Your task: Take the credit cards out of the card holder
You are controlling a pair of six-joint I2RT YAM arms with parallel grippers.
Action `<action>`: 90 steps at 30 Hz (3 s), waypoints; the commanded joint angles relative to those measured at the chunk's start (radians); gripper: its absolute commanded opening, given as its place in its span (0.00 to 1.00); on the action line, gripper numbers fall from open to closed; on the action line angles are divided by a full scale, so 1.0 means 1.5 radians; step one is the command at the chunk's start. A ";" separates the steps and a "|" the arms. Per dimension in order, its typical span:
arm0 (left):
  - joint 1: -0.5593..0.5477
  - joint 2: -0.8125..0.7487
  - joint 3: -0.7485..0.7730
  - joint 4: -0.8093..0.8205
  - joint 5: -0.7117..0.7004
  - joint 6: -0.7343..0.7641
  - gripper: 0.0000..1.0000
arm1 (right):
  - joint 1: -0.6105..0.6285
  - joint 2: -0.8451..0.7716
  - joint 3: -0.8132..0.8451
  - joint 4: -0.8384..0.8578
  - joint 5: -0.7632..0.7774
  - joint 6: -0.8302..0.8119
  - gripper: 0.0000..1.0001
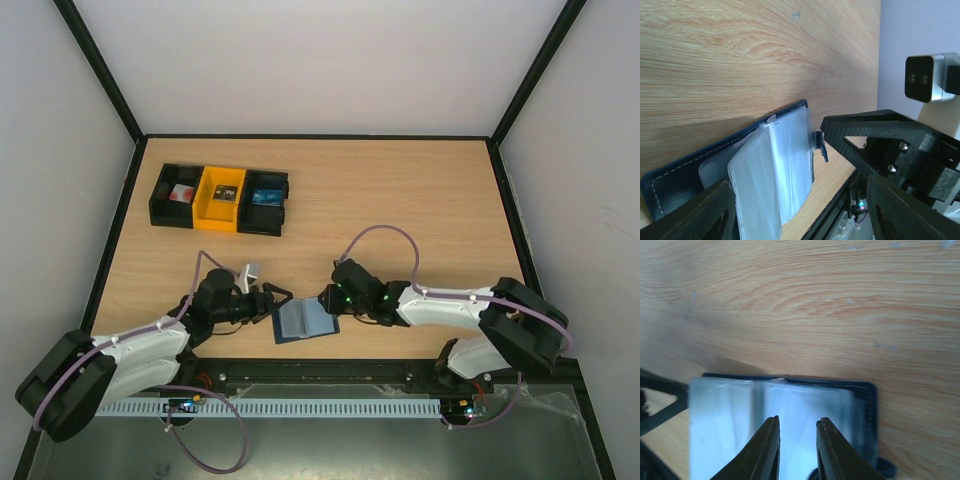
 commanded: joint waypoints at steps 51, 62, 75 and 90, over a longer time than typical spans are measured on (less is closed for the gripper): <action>0.015 -0.048 0.026 -0.076 0.021 0.006 0.83 | 0.072 0.140 -0.018 0.143 -0.039 0.068 0.11; 0.114 -0.131 0.008 -0.116 0.096 0.030 0.84 | 0.077 0.097 0.057 0.106 -0.038 0.082 0.16; 0.115 -0.170 0.000 -0.144 0.092 0.036 0.84 | 0.079 0.150 0.080 0.065 -0.009 0.085 0.17; 0.110 -0.157 -0.030 -0.080 0.097 0.011 0.84 | 0.081 0.178 0.064 0.034 0.042 0.079 0.02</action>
